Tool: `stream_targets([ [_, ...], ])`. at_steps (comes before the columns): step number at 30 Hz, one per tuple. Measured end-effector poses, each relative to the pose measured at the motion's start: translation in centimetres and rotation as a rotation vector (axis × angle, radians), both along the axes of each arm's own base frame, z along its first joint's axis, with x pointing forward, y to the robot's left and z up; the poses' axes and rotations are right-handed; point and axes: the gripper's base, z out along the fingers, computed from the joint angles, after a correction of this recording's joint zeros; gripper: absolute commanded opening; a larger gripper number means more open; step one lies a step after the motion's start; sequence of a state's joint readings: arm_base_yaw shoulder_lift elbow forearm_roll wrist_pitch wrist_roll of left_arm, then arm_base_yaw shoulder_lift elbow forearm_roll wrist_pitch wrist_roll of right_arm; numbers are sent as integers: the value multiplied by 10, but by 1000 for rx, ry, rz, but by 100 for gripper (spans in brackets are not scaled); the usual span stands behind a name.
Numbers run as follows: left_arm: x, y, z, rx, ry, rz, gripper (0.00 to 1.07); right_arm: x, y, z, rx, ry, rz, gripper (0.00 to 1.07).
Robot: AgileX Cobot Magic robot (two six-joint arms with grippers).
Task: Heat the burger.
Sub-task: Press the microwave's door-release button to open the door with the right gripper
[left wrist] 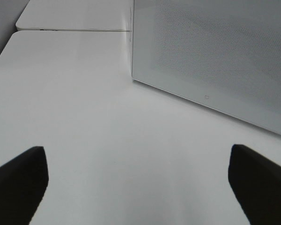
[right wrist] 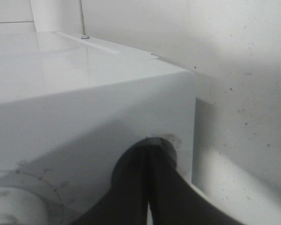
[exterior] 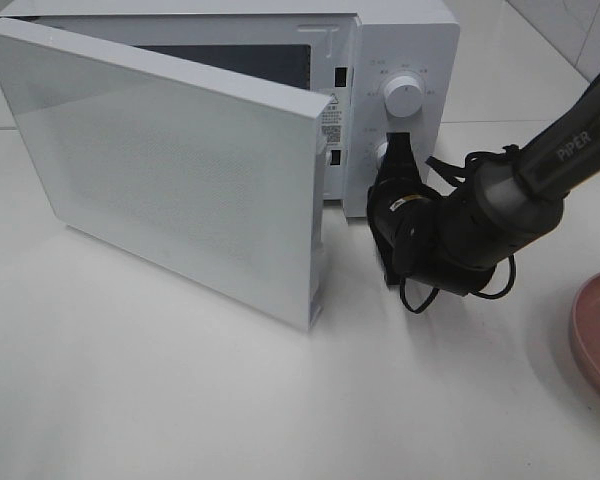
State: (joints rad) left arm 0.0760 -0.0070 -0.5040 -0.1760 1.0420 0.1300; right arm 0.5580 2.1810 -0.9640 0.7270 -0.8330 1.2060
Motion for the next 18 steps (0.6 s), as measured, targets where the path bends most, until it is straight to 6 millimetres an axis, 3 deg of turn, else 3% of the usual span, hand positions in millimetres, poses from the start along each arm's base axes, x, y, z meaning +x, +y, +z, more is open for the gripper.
stream_targets([
  [18,0,0,0,0,0,0,100,-1,1,1,9,23,-4,0],
])
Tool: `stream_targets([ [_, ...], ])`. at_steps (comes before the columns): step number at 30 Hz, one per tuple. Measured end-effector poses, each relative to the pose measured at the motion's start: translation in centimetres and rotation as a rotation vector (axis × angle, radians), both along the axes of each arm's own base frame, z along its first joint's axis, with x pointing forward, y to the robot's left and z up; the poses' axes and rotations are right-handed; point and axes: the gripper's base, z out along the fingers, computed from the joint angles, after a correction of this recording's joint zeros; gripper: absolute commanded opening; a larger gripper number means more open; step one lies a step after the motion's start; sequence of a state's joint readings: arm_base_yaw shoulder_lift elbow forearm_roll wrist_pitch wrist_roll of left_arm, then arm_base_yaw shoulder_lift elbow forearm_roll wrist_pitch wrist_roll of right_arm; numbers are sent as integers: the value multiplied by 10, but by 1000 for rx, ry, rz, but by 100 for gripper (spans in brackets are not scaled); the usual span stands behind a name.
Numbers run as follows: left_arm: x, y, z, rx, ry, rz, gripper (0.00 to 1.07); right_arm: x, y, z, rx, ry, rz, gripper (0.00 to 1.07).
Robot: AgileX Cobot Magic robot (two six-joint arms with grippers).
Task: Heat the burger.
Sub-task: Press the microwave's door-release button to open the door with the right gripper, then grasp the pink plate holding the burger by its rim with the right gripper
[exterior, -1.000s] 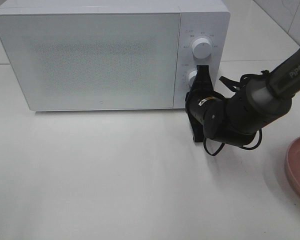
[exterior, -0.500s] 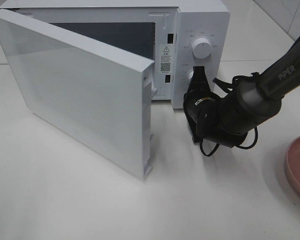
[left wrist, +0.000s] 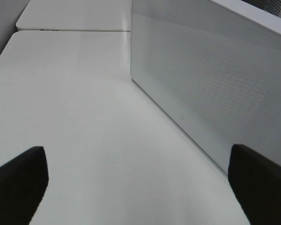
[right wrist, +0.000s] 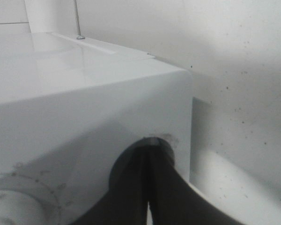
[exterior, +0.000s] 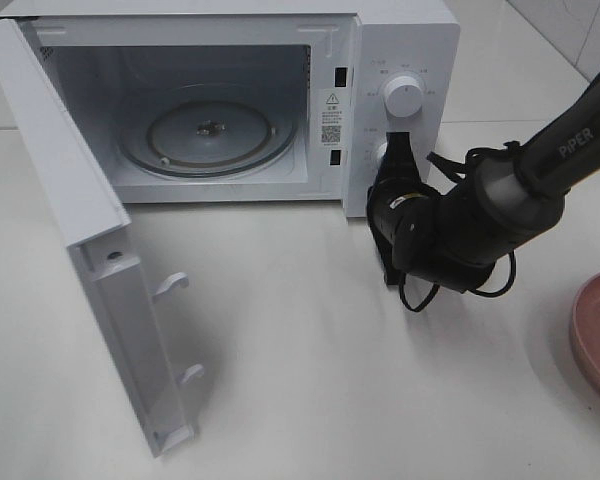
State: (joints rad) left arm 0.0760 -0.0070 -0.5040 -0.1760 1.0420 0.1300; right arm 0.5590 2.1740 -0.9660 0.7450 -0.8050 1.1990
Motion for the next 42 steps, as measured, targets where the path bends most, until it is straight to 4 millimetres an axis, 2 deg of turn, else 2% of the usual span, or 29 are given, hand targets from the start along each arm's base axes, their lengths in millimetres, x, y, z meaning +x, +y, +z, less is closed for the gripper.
stream_targets([
  [18,0,0,0,5,0,3,100,-14,-3,8,3,-11,44,0],
  [24,0,0,0,5,0,3,100,-22,-1,24,-21,-2,127,0],
  [28,0,0,0,5,0,3,100,-28,-2,28,-47,23,159,0],
  [30,0,0,0,5,0,3,100,-40,-5,28,-117,90,236,0],
  [36,0,0,0,5,0,3,100,-51,-6,35,-222,118,362,0],
  [39,0,0,0,5,0,3,100,-61,-5,44,-337,160,518,1],
  [41,0,0,0,5,0,3,100,-63,-5,45,-369,171,557,1],
  [42,0,0,0,5,0,3,100,-69,-4,47,-441,199,653,2],
])
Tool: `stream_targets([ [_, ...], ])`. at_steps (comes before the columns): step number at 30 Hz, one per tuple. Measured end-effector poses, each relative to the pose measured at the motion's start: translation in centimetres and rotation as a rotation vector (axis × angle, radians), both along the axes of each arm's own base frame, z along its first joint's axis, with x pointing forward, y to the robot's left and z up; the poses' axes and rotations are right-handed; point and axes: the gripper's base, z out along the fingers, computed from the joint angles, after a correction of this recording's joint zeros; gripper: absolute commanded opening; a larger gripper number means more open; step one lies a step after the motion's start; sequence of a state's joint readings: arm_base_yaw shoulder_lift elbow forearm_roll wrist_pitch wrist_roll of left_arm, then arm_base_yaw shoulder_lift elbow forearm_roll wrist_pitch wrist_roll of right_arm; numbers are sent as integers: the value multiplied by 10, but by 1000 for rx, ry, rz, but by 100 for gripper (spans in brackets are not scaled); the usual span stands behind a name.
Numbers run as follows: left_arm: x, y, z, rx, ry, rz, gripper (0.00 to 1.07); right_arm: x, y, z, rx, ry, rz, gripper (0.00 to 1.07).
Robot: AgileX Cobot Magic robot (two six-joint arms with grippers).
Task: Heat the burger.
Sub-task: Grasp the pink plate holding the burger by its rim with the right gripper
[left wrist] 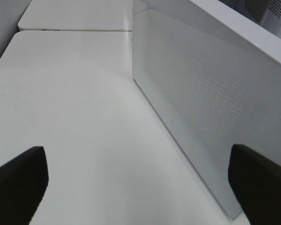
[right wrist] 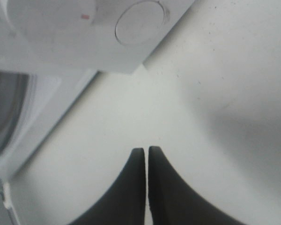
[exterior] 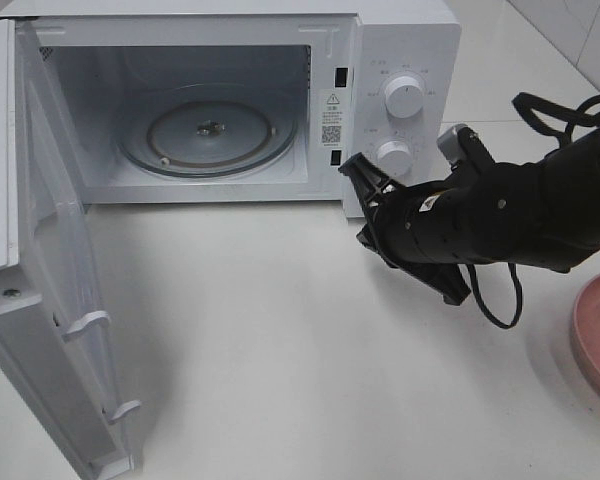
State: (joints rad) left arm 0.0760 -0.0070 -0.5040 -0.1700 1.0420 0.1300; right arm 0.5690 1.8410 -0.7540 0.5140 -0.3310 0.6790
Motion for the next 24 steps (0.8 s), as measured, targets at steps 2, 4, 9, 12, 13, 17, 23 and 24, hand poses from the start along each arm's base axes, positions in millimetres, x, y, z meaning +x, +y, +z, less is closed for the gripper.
stream_targets([
  [2,0,0,0,0,0,0,100,-3,0,1,-28,15,43,2],
  [4,0,0,0,1,0,1,100,-13,1,6,-161,47,260,3],
  [9,0,0,0,1,0,1,100,-26,1,12,-290,72,519,5],
  [12,0,0,0,1,0,1,100,-34,1,15,-356,84,672,5],
  [13,0,0,0,1,0,1,100,-34,1,15,-356,84,672,5],
  [17,0,0,0,1,0,1,100,-45,-2,23,-414,117,838,7],
  [23,0,0,0,1,0,1,100,-63,-14,41,-507,181,1014,9],
  [24,0,0,0,1,0,1,100,-63,-14,41,-507,181,1014,9],
])
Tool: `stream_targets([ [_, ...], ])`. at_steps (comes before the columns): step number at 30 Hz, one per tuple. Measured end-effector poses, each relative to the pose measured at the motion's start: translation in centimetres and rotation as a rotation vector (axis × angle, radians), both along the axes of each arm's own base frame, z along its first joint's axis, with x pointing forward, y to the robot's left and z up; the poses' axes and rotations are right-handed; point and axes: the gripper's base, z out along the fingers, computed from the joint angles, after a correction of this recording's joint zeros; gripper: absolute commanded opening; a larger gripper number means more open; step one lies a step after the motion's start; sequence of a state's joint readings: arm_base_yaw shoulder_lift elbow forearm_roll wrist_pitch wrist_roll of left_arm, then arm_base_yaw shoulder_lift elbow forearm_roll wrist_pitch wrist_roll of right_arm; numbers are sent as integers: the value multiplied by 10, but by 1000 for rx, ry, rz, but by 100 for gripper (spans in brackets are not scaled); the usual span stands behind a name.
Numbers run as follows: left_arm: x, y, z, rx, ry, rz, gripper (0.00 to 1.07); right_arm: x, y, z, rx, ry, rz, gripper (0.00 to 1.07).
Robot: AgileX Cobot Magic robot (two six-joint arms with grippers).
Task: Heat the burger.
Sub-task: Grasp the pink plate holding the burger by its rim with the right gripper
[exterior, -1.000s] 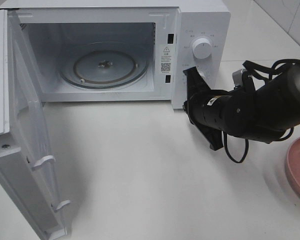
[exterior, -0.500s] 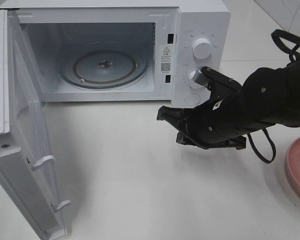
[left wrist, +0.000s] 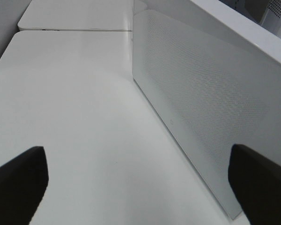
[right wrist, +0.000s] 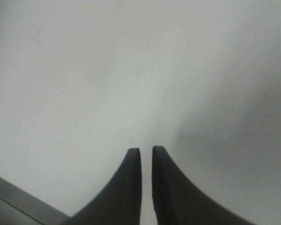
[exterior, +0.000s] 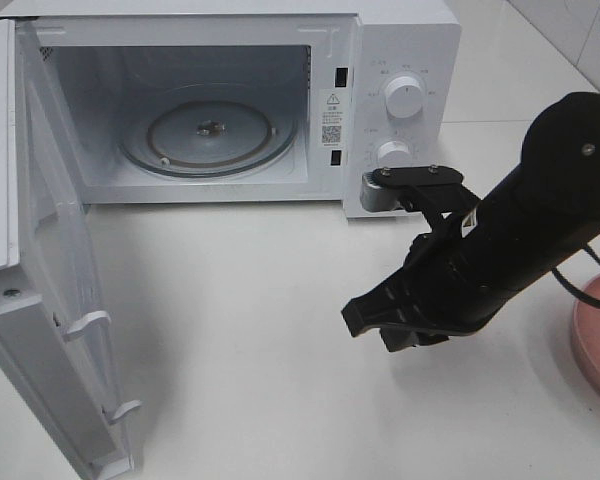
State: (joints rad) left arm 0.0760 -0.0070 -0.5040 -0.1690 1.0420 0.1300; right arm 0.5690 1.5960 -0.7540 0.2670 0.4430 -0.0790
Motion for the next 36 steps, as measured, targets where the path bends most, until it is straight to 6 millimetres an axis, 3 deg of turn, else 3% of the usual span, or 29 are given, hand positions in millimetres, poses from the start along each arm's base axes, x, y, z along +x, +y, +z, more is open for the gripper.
stream_targets([
  [14,0,0,0,0,0,0,100,-24,-37,48,-207,-40,-19,15],
  [18,0,0,0,0,0,0,100,-25,-58,60,-271,-66,-95,19],
  [36,0,0,0,0,0,0,100,-11,-113,66,-351,-57,-297,37],
])
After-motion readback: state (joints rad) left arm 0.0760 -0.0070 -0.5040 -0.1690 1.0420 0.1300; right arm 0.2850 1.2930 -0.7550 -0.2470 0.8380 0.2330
